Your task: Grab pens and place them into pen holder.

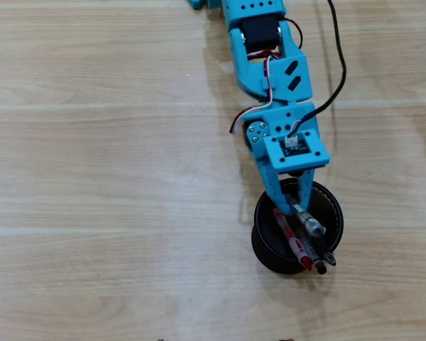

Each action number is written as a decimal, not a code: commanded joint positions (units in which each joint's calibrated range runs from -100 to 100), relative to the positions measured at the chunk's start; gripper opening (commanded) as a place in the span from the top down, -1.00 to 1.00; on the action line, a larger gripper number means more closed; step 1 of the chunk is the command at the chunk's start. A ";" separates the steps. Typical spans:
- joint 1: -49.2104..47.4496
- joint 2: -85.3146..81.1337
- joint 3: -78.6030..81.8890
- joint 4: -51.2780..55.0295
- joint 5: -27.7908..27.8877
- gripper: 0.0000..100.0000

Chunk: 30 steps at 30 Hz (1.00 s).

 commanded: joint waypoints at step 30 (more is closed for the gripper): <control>-16.79 -38.86 38.28 -1.43 32.50 0.89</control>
